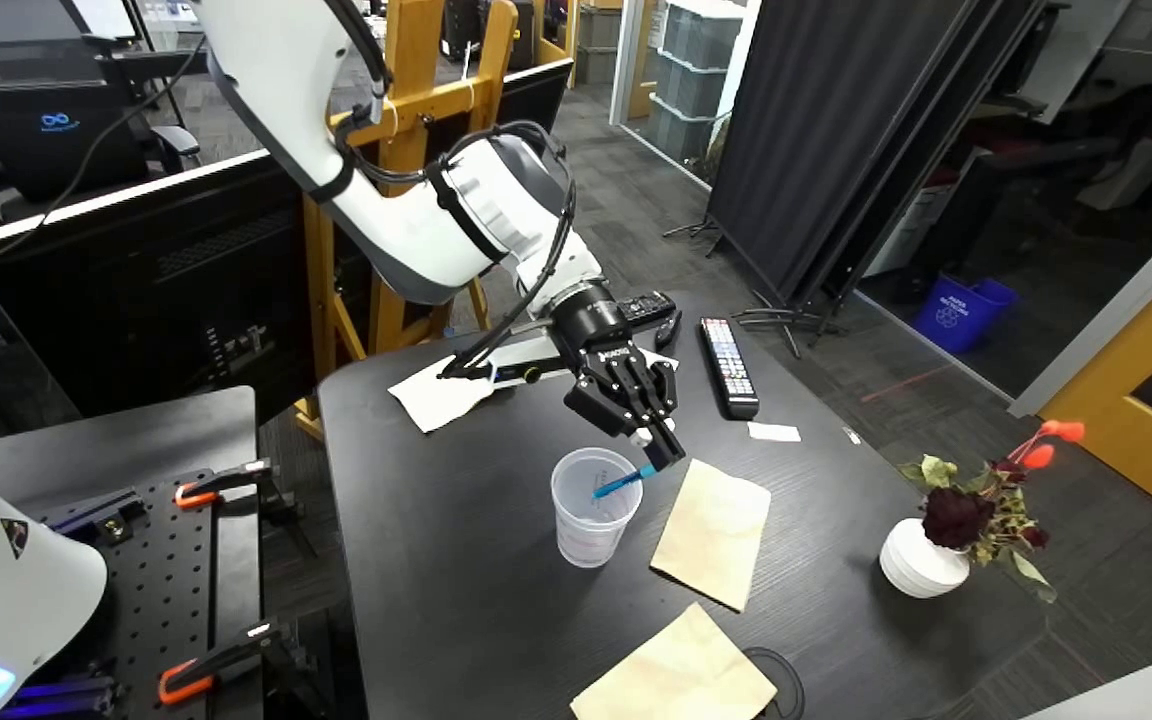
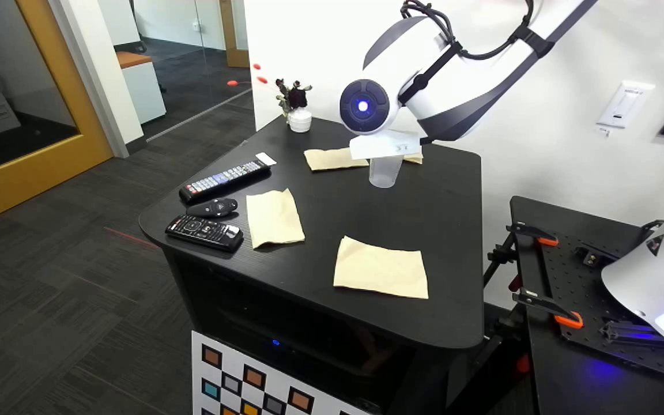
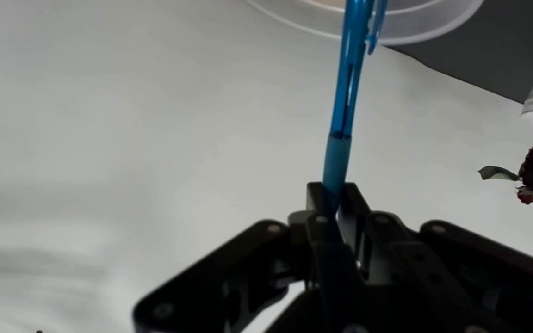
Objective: Pick the pen and put it in the cup
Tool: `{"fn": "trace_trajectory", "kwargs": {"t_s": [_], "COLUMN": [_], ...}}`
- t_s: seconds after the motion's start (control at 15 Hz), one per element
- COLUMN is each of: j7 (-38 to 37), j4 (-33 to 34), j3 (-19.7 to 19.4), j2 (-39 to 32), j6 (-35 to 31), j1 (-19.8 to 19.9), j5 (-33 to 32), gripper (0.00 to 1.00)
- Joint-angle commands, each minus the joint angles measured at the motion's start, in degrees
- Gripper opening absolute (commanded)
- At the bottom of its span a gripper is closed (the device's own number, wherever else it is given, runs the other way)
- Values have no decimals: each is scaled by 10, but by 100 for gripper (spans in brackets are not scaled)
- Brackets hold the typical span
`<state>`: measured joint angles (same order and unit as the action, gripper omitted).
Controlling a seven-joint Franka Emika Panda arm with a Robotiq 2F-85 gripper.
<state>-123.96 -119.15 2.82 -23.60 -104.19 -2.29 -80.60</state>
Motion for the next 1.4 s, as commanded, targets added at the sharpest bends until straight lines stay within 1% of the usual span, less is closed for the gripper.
{"fn": "trace_trajectory", "kwargs": {"t_s": [0.0, 0.27, 0.33, 0.4, 0.47, 0.73, 0.87, 0.93, 1.0, 1.33], "j7": [15, 9, 10, 9, 8, 4, 0, -4, -4, -7], "j4": [2, -2, -2, -4, -4, -11, -16, -20, -22, -42], "j3": [5, 9, 10, 10, 10, 11, 11, 11, 11, 14], "j2": [-7, -13, -13, -12, -11, -4, 3, 8, 13, 42], "j6": [0, -1, 0, 0, -1, 0, 1, 2, 3, 2], "j1": [-2, -3, -4, -5, -6, -9, -11, -12, -13, -17], "j5": [18, 32, 35, 38, 41, 46, 45, 44, 44, 45], "gripper": [3, 3, 36, 37, 44, 75, 88, 97, 100, 100]}}
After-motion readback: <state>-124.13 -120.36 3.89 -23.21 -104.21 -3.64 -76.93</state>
